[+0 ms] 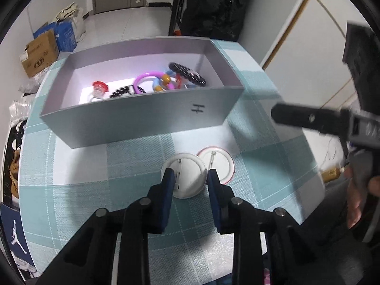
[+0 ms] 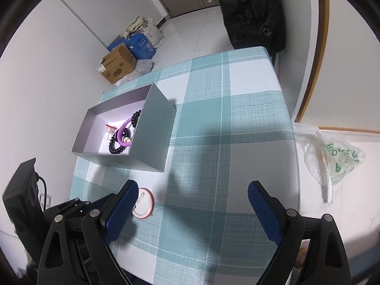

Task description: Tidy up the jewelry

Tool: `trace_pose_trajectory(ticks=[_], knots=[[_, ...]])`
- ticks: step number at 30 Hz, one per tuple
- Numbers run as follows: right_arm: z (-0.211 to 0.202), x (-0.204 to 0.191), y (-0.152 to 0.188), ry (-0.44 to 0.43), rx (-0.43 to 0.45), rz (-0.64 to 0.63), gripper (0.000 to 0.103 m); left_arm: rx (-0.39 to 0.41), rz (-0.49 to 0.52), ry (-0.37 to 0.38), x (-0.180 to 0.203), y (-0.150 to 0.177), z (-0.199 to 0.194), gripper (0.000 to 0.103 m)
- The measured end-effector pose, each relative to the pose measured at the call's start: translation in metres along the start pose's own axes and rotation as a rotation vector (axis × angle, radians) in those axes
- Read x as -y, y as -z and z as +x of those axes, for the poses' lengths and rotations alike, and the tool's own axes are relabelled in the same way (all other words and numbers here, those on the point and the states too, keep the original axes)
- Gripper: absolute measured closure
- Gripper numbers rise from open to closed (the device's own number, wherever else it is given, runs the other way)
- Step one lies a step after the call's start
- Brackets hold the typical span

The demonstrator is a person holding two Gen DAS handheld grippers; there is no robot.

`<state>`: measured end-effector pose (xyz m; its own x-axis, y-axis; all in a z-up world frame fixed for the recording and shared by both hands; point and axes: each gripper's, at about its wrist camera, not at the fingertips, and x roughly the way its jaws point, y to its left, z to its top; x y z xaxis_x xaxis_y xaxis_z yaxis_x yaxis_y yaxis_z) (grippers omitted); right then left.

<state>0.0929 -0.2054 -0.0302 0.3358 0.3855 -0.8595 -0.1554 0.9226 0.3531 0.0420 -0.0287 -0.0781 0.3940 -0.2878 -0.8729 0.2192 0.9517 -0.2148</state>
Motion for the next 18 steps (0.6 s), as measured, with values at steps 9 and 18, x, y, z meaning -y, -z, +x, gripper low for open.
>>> trace_pose_trajectory(ticks=[9,18], knots=[[0.017,-0.015,0.007,0.015,-0.053,-0.056,0.009,0.059,-0.041,0.017,-0.009,0.001,-0.031,0.08],[0.036,-0.053,0.024,0.067,-0.1,-0.252,0.009,0.122,-0.117,0.075,-0.018,0.004,-0.065,0.08]])
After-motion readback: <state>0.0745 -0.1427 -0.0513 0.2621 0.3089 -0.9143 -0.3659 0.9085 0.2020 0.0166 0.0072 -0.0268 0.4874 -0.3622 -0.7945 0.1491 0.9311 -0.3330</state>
